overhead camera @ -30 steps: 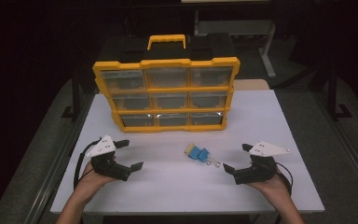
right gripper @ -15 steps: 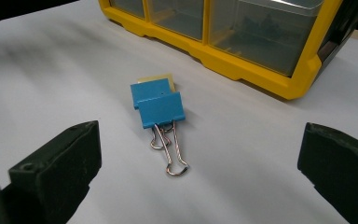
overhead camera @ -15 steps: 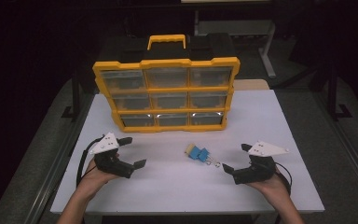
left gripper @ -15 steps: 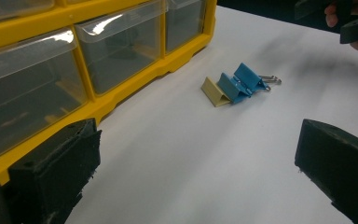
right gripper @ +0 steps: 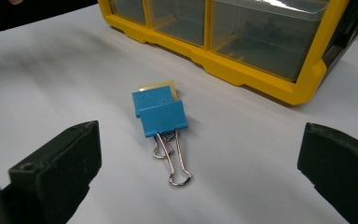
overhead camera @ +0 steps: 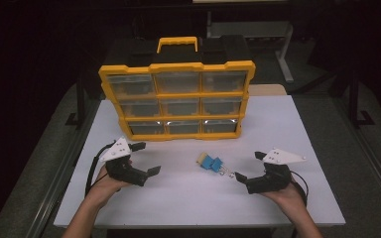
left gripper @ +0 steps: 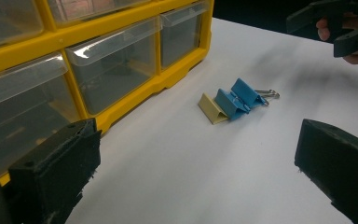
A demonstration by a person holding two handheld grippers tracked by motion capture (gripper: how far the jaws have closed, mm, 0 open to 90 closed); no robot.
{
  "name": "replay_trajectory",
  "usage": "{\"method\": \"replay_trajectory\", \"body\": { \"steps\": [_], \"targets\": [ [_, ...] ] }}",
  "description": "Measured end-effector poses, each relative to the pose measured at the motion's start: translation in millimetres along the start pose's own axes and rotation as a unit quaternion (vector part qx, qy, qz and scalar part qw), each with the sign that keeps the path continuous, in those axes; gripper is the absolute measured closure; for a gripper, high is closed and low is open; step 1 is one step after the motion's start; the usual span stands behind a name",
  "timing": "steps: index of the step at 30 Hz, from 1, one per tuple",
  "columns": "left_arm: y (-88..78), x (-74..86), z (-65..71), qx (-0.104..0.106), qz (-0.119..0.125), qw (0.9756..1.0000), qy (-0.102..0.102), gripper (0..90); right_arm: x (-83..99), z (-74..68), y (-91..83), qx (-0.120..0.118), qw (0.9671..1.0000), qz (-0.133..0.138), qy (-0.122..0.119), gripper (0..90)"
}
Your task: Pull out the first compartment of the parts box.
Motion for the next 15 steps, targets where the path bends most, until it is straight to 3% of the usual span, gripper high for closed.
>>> {"method": "replay_trajectory", "body": {
  "steps": [10,15],
  "targets": [
    [8.3,-7.4,-2.8,0.001,0.004,1.0000,0.008,0.0,0.7,-0.2,0.1,-0.003,1.0000,0.002,-0.004,0.0],
    [15.1,-9.3,-6.2,0.000,0.010,1.0000,-0.001,0.0,2.1,-0.2,1.7,-0.008,1.0000,-0.004,-0.004,0.0]
  ]
}}
Point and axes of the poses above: each handheld gripper's, and its own axes: y roughly forward along the jaws, x roughly out of its underside, z roughly to its right, the point moved 2 cm from there along y, roughly forward along the jaws, and after that the axes turned 2 degrees about -x, right-handed, at the moved point
